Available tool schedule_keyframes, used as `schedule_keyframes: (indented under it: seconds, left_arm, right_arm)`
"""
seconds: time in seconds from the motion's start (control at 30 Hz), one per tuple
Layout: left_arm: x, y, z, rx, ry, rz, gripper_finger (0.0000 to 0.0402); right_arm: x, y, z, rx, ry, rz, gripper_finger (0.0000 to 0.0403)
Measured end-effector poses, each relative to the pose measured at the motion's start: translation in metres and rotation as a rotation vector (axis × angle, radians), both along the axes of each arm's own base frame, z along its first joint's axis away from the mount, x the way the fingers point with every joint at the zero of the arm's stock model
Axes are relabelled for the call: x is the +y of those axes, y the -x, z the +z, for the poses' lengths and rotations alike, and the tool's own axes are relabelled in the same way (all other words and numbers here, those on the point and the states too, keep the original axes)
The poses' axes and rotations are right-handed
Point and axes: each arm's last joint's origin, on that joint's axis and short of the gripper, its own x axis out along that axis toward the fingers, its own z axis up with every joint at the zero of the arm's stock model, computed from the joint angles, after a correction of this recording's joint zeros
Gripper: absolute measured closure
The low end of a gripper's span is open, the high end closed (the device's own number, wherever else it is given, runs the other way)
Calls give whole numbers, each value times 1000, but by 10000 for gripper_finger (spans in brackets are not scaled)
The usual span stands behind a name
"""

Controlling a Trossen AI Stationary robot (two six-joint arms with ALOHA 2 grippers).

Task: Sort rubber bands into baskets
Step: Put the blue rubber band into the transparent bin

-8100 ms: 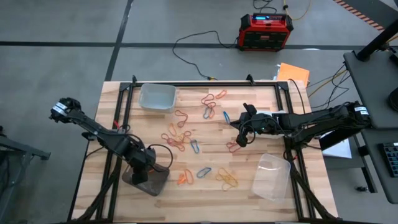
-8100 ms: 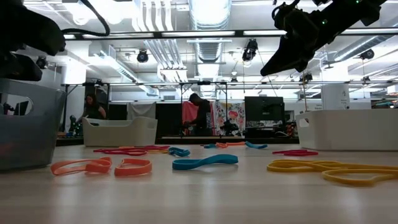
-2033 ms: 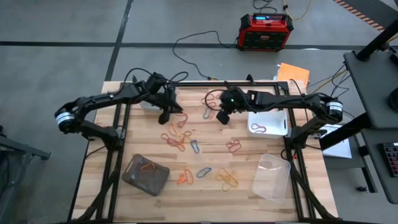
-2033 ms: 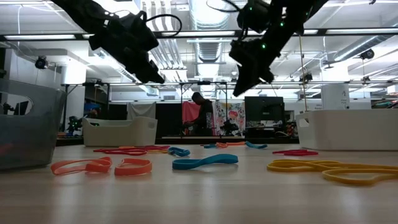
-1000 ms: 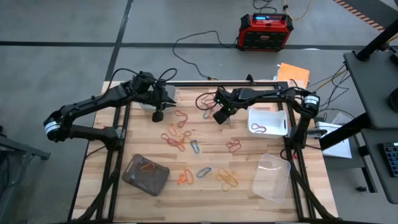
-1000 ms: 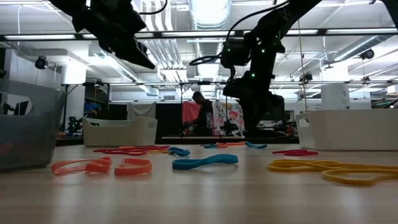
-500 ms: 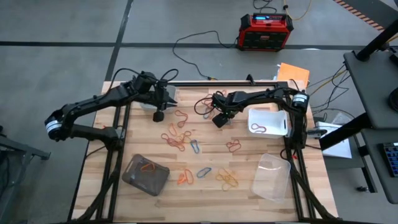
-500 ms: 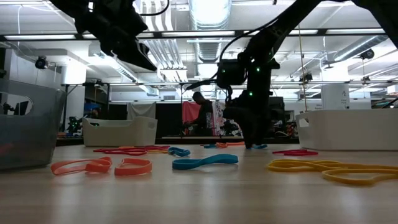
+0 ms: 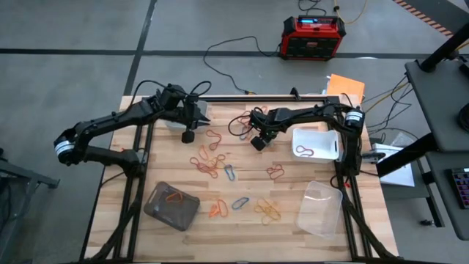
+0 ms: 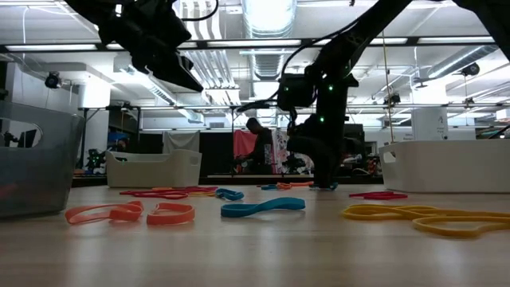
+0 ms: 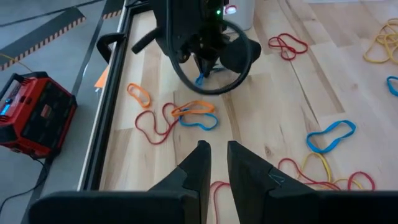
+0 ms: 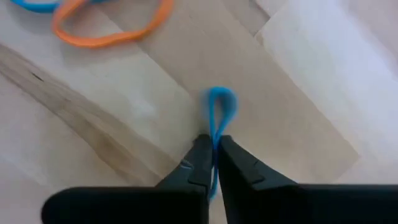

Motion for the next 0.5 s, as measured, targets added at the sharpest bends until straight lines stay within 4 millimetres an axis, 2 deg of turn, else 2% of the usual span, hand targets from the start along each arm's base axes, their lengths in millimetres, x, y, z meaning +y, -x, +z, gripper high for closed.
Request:
schedule_keyframes:
  seconds: [0.13,0.23,0.33,0.5]
  left_arm:
    - [0,-1,1,-10,8,8,363]
    - [1,-1,2,-22,24,23,363]
    - [0,-1,2,-30,37,15,363]
    - [0,-4,6,-84,48,-10,363]
  right_arm:
    - [8,3,31,-78,21,46,393]
    - [26,10,59,-124,-6,144,393]
    - [54,20,89,-189,-65,253,394]
    - [116,32,128,-333,-192,397,394]
